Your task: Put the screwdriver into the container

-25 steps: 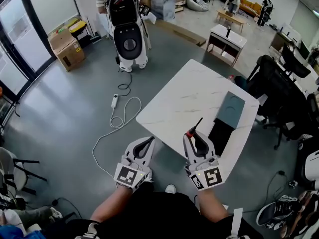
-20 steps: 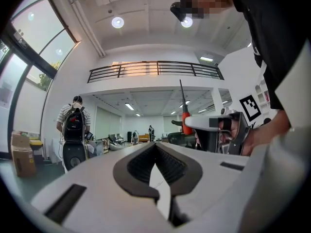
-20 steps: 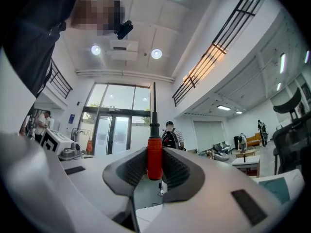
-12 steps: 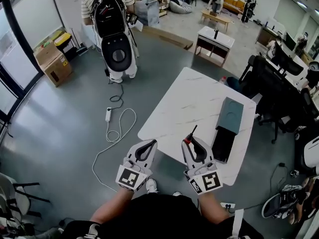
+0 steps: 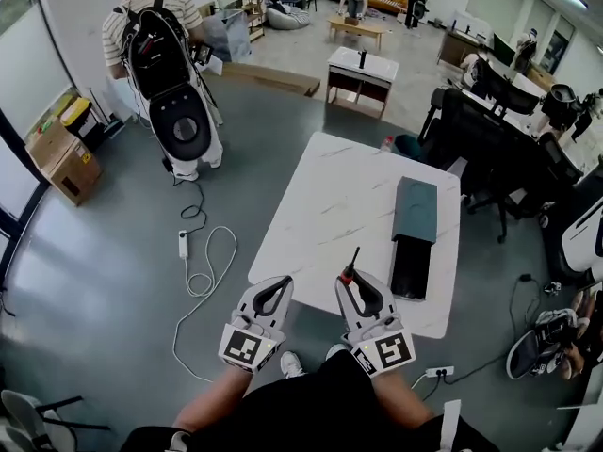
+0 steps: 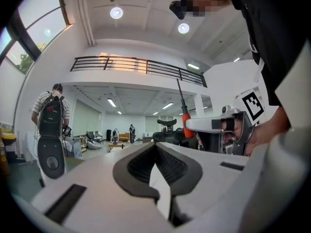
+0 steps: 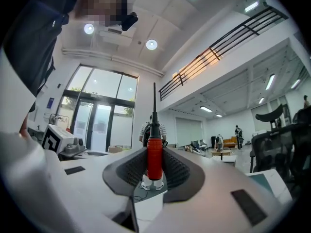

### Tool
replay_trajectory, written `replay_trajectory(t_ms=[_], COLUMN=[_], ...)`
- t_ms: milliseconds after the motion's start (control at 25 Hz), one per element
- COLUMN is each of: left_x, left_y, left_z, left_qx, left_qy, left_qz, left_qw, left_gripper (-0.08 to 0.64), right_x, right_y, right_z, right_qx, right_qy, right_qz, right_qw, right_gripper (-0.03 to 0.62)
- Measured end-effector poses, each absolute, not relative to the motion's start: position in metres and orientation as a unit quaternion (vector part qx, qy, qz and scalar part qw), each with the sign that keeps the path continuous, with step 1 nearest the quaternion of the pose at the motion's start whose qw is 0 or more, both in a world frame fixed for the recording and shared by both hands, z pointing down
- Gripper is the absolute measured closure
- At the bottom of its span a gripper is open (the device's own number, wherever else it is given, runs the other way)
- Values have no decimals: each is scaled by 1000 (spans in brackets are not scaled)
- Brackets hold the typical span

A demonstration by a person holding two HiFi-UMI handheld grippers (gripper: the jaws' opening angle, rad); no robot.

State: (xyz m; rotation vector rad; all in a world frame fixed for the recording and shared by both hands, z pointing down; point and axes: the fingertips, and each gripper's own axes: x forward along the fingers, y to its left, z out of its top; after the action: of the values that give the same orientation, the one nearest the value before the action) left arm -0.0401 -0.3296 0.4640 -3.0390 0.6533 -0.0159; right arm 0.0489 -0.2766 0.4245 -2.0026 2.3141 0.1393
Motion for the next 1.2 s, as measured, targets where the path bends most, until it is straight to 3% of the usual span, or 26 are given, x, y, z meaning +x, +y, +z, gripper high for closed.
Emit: replay_trajectory(t_ms=[680, 920, 1200], left_x=[115, 153, 185], left_y=[-374, -381, -390], left_z=[473, 485, 499], left_qx=[-990, -992, -995], left_qy=[141, 126, 98], left_qz=[-13, -19, -28], left_qw=[21, 1, -14], left_gripper=[555, 555, 555], right_x=[213, 260, 296], right_y=[-300, -294, -288], right_z=[439, 452, 479], right_qx=[-718, -731, -763], right_qy=[694, 679, 645], right_qz=[38, 0, -24], right_qw=[30, 64, 46], right_gripper=[484, 485, 484])
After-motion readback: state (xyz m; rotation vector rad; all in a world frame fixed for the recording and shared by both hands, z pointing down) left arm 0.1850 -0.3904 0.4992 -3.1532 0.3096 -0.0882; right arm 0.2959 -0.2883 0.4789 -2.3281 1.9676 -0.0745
